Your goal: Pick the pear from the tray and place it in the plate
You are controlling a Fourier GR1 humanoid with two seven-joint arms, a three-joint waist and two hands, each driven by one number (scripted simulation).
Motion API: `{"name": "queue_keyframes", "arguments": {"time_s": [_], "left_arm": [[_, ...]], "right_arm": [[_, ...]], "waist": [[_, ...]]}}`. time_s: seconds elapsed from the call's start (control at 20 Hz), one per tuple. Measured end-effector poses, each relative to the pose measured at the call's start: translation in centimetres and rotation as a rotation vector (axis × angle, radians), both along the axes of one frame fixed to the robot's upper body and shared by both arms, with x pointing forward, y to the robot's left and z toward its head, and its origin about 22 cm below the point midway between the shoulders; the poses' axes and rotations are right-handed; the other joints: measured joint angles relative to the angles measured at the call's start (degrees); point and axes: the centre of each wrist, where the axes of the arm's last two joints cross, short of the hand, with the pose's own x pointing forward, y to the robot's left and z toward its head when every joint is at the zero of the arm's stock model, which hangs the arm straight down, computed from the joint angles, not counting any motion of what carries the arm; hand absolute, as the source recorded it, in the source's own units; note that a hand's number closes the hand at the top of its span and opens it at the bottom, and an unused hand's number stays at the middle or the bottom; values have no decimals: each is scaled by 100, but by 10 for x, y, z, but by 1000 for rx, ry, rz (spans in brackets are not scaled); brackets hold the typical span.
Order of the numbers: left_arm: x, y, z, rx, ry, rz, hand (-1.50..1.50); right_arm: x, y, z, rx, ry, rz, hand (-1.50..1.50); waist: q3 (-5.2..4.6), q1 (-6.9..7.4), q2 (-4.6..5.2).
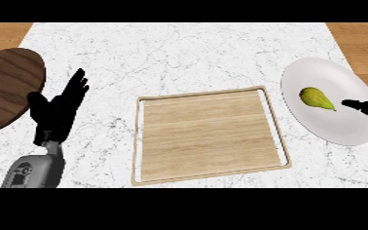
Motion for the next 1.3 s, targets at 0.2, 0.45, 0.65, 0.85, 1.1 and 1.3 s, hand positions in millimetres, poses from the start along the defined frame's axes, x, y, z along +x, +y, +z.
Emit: {"name": "queue_keyframes", "arguments": {"time_s": [0.2,0.45,0.65,0.85,1.1,1.3], "left_arm": [[0,0,1,-1,3,0,0],[1,0,-5,-1,-7,-4,0],[1,-1,1,1,-7,-13,0],[4,-5,3,0,-14,-15,0],[1,-8,0,-1,-16,-22,0],[0,-14,-5,-6,-17,-24,0]], "right_arm": [[-8,-14,5,154,100,46,-150],[-22,-38,6,250,155,90,-150],[-33,-57,5,256,142,70,-150],[-39,-73,8,246,144,28,-150],[-52,-87,6,227,147,-21,-150],[-63,-98,5,202,163,-57,-150]], "waist": [[0,0,2],[6,54,27],[9,90,39],[12,115,49],[14,128,55],[19,150,64]]}}
